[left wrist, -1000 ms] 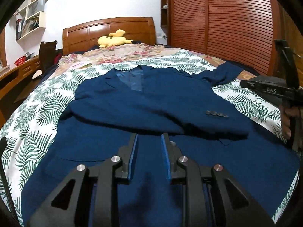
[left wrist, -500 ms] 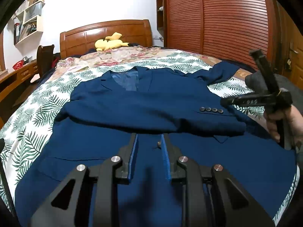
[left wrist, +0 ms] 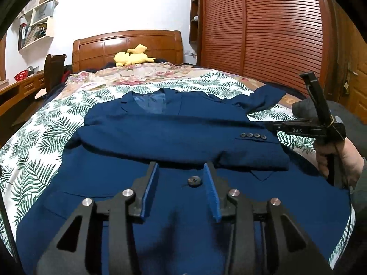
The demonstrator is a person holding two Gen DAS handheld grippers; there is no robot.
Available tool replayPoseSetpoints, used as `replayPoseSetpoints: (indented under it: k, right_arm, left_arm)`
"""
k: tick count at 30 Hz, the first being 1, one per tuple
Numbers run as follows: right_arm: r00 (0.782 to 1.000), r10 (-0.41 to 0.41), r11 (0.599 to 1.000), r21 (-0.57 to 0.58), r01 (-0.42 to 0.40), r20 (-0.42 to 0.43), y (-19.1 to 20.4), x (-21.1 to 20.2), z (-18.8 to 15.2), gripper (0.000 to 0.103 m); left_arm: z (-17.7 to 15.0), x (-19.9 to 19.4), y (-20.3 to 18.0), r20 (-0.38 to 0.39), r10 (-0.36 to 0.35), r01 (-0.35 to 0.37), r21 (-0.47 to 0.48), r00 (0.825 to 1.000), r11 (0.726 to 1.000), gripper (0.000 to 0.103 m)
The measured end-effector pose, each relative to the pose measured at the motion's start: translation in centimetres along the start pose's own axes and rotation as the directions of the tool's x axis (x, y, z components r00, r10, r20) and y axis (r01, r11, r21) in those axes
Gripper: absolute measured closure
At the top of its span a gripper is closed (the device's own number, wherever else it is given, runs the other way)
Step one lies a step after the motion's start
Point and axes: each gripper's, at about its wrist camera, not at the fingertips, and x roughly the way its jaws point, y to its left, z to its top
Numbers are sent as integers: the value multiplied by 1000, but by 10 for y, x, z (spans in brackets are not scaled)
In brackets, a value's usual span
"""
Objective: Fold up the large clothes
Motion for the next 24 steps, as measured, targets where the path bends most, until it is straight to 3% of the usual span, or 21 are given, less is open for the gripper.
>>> replayPoseSetpoints:
  k: [3, 6, 8, 9, 16, 24]
  right_arm:
    - [1000, -7, 1000, 9, 7, 7, -1, -2, 1, 102]
    - [999, -40, 999, 14, 39, 30, -2, -10, 5, 81]
    - [998, -47, 999, 21, 46, 43, -6, -18, 9, 34]
    - [998, -39, 999, 23, 38, 44, -8, -19, 10, 29]
    - [995, -98, 995, -4, 98, 29, -40, -19, 32, 28]
    - [983, -178, 978, 102, 181, -38, -106, 18, 77, 28]
  left_arm:
    - [0, -1, 1, 7, 27, -27, -3, 1000, 1000, 64]
    - [-1, -1, 3, 12, 34, -34, -13, 999, 999, 64]
    - [-1, -2, 6, 14, 47, -47, -22, 999, 999, 64]
    - [0, -2, 7, 13, 46, -46, -26, 999, 999, 64]
    - [4, -3, 13, 3, 41, -41, -47, 999, 998, 64]
    - [26, -11, 24, 44, 41, -37, -79, 998, 996, 64]
